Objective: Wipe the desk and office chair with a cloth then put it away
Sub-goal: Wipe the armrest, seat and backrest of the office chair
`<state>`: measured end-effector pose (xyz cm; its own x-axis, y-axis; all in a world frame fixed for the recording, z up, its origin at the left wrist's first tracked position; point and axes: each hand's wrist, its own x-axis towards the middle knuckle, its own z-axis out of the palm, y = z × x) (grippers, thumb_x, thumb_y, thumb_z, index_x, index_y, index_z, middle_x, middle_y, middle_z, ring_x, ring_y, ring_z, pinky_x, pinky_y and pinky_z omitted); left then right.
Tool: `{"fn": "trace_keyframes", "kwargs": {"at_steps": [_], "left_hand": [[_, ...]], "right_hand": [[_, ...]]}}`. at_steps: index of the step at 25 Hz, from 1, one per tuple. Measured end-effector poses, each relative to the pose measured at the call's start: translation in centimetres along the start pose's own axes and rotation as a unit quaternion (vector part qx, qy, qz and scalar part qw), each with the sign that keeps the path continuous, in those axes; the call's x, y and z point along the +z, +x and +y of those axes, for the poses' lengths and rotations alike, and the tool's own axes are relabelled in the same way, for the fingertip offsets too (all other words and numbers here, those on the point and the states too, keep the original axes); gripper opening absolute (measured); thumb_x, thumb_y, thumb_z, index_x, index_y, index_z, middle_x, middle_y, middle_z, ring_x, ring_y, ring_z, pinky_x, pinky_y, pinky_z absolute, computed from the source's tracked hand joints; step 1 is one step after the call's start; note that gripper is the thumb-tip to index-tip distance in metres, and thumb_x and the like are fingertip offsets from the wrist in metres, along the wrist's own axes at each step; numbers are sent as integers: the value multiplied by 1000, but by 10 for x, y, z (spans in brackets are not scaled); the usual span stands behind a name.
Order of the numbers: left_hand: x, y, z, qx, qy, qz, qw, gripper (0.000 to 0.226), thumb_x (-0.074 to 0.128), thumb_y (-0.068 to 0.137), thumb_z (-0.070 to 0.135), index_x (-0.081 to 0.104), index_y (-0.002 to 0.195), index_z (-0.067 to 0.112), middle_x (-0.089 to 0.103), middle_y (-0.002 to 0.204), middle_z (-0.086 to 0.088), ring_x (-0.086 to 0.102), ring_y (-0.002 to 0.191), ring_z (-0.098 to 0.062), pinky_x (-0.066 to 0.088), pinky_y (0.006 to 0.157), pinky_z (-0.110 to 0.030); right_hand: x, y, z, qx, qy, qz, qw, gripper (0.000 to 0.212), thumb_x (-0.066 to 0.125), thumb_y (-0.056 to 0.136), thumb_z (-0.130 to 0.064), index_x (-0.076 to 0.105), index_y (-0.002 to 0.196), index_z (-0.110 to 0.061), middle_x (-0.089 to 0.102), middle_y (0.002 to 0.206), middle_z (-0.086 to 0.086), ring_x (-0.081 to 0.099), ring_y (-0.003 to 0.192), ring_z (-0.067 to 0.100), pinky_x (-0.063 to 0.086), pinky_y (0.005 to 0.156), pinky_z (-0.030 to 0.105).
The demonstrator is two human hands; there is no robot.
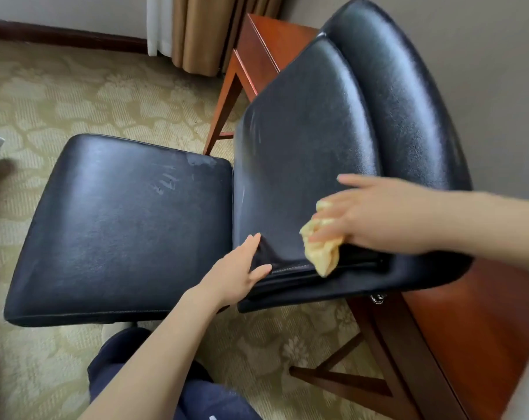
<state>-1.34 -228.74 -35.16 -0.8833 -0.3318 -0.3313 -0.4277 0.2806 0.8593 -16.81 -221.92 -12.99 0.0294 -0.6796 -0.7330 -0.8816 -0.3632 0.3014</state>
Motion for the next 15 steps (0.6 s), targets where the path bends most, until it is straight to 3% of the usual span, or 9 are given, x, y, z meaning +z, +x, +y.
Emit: {"fn": "trace_keyframes", "kwargs": {"at_steps": [4,9,15], "left_hand": [[3,-2,-2,7,-31,-10,999,71,45,97,43,5,152,27,6,159,8,12,145,-11,15,118,-32],[-18,7,-9,11,-45,28,999,60,47,95,45,25,149,28,30,153,9,26,141,-10,25,115,-33],[-71,41,-32,9,-44,60,997,60,44,97,44,22,150,25,28,154,9,29,138,-11,26,113,-34]], "right_hand": [[-22,9,61,103,-28,-13,994,47,31,99,-27,27,137,-54,30,141,-34,25,133,-9,9,114,36],[-36,66,105,212,-48,-4,976,48,39,96,-14,40,133,-45,44,138,-17,34,133,4,9,115,40],[-43,150,142,310,-43,18,950,42,43,92,-7,47,127,-29,51,127,-4,33,131,20,4,114,55]]}}
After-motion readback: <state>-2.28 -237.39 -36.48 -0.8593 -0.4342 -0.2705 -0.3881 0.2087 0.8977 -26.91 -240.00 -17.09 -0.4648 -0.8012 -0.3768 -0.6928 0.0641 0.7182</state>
